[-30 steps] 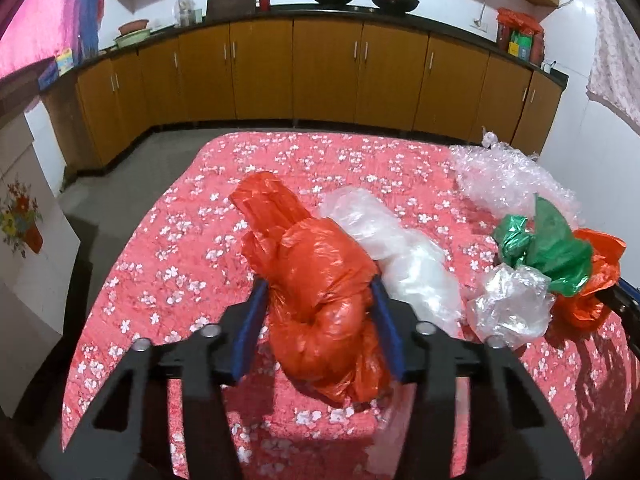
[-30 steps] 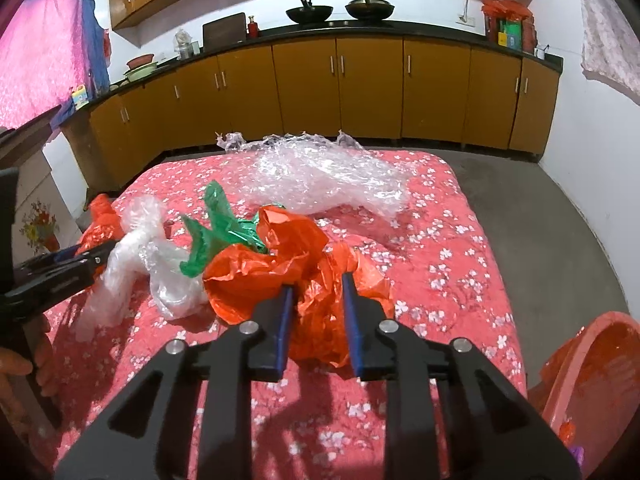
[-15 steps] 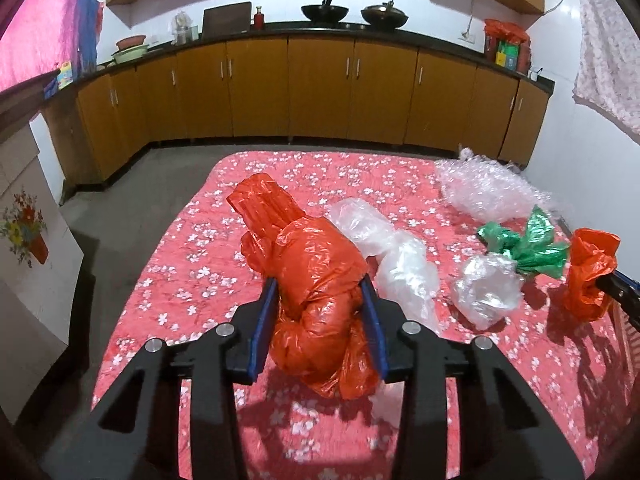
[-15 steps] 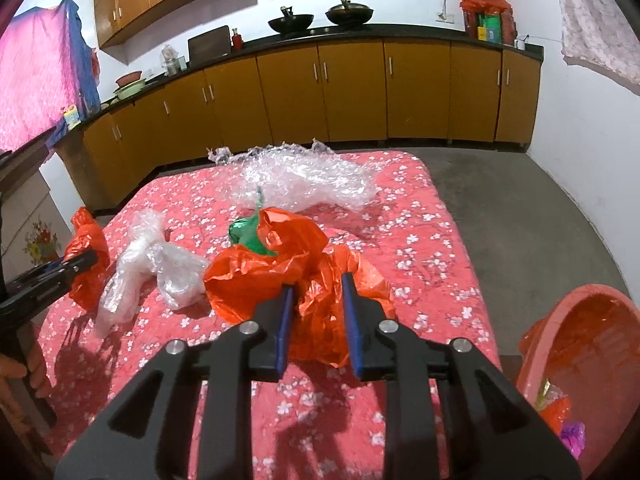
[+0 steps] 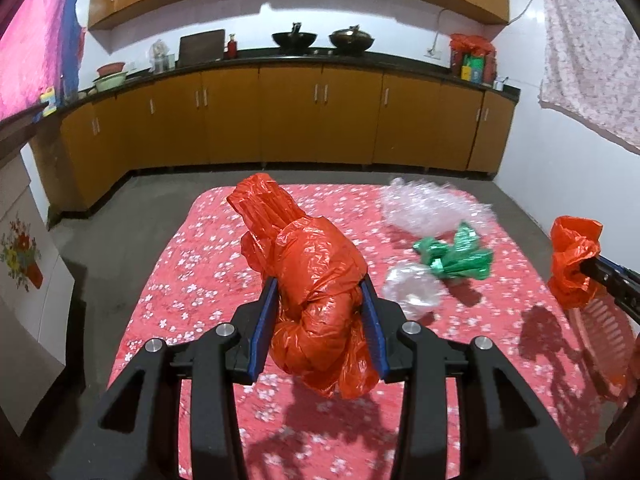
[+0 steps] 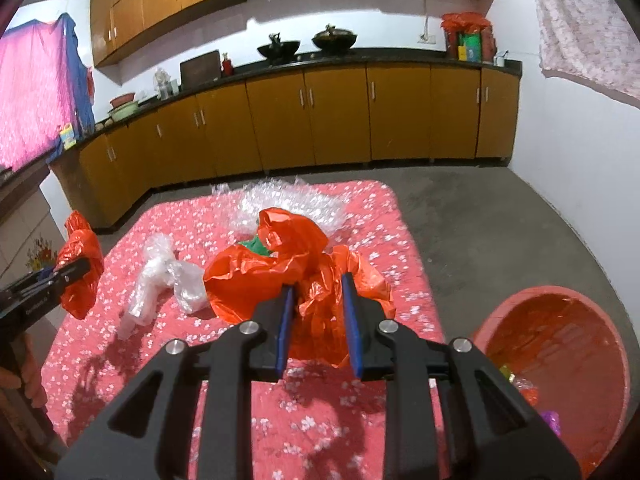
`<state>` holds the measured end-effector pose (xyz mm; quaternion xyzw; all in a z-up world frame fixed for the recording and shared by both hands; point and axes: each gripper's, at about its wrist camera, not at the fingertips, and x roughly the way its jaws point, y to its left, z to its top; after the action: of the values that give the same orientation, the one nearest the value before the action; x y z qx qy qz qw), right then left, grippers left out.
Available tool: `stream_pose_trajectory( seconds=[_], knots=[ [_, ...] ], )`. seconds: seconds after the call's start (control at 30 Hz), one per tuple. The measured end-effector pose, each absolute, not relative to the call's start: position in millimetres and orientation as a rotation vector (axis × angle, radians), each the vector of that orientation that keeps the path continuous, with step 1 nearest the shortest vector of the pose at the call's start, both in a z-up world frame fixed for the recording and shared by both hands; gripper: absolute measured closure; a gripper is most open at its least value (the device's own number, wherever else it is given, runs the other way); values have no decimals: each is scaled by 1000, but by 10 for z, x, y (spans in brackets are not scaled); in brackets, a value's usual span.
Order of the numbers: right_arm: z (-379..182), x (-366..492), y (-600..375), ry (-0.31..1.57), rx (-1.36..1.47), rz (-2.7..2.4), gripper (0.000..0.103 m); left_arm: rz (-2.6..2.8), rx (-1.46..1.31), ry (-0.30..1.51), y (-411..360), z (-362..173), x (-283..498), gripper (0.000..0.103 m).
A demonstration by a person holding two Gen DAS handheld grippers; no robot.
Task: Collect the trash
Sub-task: 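Carry the orange and red bags over the basket with both grippers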
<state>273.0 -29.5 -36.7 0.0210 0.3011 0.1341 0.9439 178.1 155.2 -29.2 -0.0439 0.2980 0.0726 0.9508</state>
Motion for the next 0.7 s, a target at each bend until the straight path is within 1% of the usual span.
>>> stream_pose_trajectory(
  seconds=[0.3, 0.7],
  knots=[
    [-101, 2338, -713, 549, 85, 203, 79, 37, -60, 577, 1056, -85, 1626, 62],
    [-18, 1968, -1383, 505, 103, 51, 79, -140, -26, 576, 364, -22, 1625, 62]
  ],
)
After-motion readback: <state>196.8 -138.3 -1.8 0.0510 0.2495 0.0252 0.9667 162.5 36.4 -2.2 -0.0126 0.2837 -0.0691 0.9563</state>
